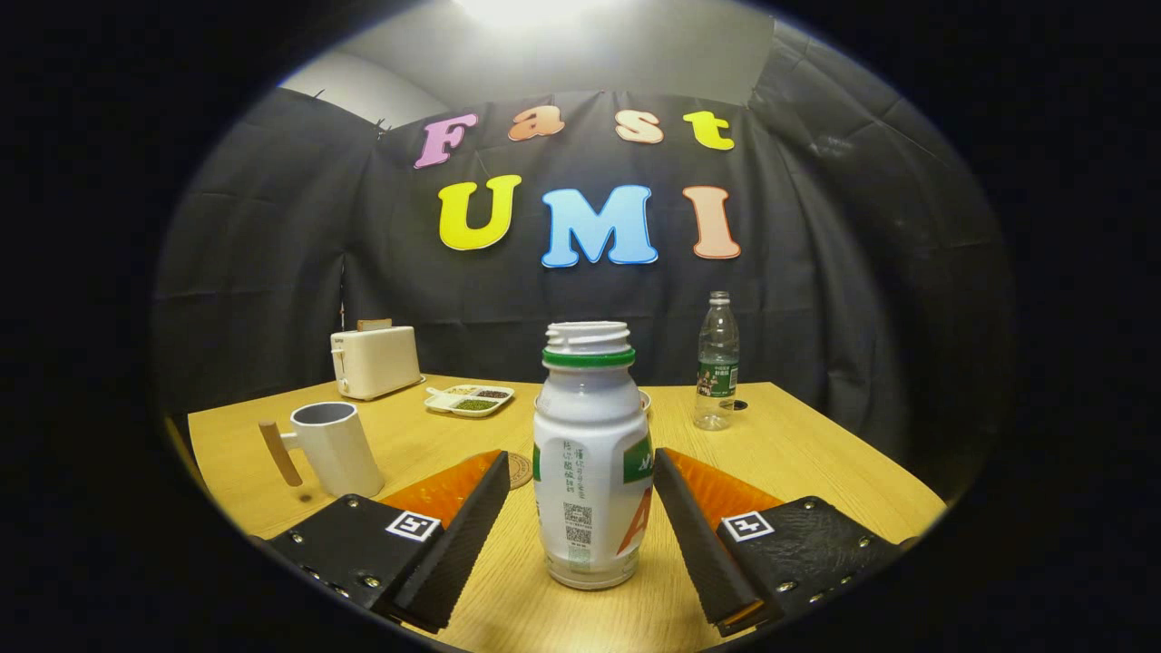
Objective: Take the bottle from table, then pour the juice into the cup, finally place the bottle on the coaster
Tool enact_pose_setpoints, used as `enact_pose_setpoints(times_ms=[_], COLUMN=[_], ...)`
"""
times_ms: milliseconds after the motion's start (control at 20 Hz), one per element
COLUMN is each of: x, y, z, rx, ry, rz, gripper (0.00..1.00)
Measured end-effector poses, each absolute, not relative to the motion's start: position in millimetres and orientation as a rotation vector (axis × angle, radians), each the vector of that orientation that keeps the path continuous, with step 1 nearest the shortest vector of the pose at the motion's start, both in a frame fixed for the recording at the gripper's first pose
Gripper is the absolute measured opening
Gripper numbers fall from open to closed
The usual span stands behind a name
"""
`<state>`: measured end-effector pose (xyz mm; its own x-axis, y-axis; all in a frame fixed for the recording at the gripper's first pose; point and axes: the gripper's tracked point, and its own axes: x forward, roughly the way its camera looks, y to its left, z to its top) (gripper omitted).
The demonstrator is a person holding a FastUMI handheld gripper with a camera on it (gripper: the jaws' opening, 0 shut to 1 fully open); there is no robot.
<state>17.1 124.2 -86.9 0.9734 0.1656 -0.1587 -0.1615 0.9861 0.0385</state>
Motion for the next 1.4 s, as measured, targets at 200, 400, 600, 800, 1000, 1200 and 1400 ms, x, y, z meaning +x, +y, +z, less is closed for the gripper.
enact_pose_setpoints(times_ms=[200, 400, 600, 800, 1000, 1200, 1400], x=[23, 26, 28, 29, 31, 32, 34], y=[123, 121, 122, 124, 130, 143, 160], z=[-92, -94, -94, -93, -77, -61, -46], rx=[0.026, 0.032, 0.013, -0.028, -0.124, -0.247, -0.356], ry=[0.173, 0.179, 0.195, 0.208, 0.178, 0.151, 0.113], rz=[0.152, 0.144, 0.135, 0.125, 0.116, 0.124, 0.140], gripper=[0.90, 0.77, 0.75, 0.70, 0.70, 0.70, 0.70])
